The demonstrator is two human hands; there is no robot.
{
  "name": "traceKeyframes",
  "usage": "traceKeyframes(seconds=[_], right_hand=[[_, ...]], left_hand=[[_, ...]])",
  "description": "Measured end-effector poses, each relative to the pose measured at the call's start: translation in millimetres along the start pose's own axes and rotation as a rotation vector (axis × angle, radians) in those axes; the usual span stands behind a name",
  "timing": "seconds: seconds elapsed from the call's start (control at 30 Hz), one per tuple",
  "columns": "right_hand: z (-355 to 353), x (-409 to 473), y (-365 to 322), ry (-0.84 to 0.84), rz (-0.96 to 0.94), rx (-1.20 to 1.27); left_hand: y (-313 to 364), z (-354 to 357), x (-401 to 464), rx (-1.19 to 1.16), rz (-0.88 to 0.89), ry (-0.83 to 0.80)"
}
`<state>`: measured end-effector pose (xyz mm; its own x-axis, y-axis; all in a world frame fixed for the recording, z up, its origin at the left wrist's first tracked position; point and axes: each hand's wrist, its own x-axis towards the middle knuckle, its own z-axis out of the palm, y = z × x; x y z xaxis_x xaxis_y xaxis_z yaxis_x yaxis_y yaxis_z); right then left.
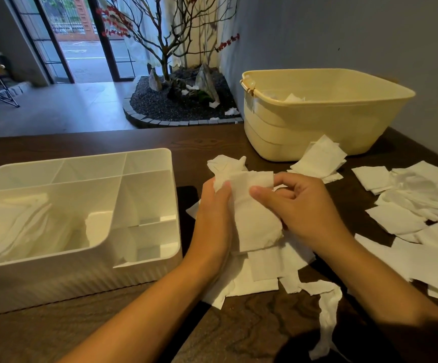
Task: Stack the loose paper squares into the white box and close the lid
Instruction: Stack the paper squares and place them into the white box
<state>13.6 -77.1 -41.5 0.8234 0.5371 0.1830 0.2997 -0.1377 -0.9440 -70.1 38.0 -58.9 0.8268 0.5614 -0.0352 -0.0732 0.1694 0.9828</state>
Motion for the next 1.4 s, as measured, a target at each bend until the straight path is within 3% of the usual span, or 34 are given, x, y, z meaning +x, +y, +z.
traceKeyframes(seconds=[0.13, 0.27, 0.33, 0.4, 0.53, 0.97, 1.07, 1.2, 1.4], right_hand=[[7.8, 1.0, 9.6, 0.072, 0.021, 0.015], [-4.5, 8.2, 1.4, 0.016, 0.143, 0.043], [-14.9, 14.0, -0.3, -0.073, 0.161, -0.103], [-20.9, 15.0, -2.7, -0.273, 0.176, -0.210], [-24.9, 10.0, -5.4, -0.541, 0.129, -0.145], [-43.4, 7.3, -13.2, -0.663, 0.251, -0.142], [-46.1, 9.7, -13.8, -0.542, 0.258, -0.084], [-47.1, 12.1, -15.9, -0.210, 0.299, 0.189], [-44.5, 16.6, -12.4, 0.037, 0.194, 0.241]], left_hand=[[0.1, 1.7, -2.8, -0.098, -0.044, -0.079], [-5.4, -2.7, 3.5, -0.026, -0.029, 0.008], [-3.3, -5.2, 7.2, -0.057, -0.046, 0.089], [-2.5, -6.8, 10.0, -0.104, -0.057, 0.163], [0.1, -6.8, 7.6, -0.134, -0.057, 0.177], [-1.2, -4.3, 6.2, -0.092, -0.013, 0.308], [-2.7, -2.3, 3.8, -0.058, 0.002, 0.356], [-2.9, -0.8, 3.3, -0.001, 0.042, 0.387], [-5.1, -1.0, 4.7, 0.007, 0.057, 0.363]])
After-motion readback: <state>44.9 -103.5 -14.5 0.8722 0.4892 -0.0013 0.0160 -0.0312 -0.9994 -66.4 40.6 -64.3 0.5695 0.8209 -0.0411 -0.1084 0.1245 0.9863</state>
